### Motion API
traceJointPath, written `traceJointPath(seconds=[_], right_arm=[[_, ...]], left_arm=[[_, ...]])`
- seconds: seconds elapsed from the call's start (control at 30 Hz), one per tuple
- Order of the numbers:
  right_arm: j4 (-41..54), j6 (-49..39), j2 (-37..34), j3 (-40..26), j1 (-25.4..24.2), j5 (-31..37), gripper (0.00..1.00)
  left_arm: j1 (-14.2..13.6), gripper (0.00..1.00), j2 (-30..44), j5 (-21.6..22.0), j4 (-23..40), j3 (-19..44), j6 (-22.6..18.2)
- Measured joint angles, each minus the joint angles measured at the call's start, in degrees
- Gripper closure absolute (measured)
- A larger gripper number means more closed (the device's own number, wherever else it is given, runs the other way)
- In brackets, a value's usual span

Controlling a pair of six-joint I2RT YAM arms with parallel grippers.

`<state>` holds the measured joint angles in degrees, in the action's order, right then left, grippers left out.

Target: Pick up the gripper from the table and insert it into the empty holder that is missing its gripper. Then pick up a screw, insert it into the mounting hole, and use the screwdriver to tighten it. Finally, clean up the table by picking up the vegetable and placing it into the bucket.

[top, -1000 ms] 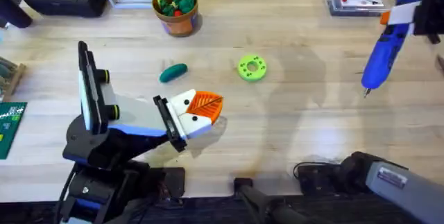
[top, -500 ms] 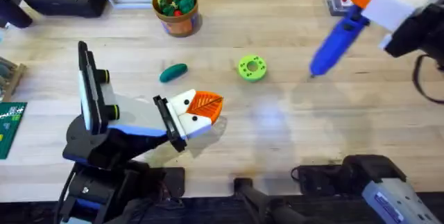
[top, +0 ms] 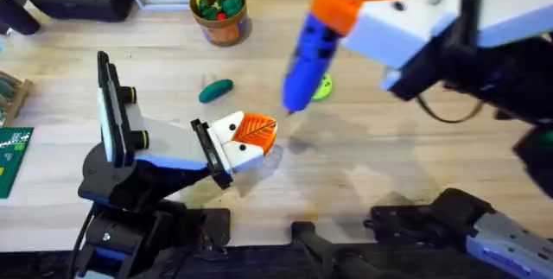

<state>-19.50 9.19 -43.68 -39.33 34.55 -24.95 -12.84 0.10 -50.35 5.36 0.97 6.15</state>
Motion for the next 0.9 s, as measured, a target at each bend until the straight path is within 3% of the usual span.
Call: traceJointPath(seconds=[0.27, 0.9], right_arm=[[-17.02, -2.11, -12.65, 0.00, 11.13, -0.49, 0.975], [-25.46, -3.66, -20.81, 0.04, 13.75, -0.60, 0.975]], left_arm=[[0.00, 0.996, 0.00, 0.01, 0.00, 0.00, 0.00], [0.00, 0.996, 0.00, 0.02, 0.00, 0.00, 0.00]])
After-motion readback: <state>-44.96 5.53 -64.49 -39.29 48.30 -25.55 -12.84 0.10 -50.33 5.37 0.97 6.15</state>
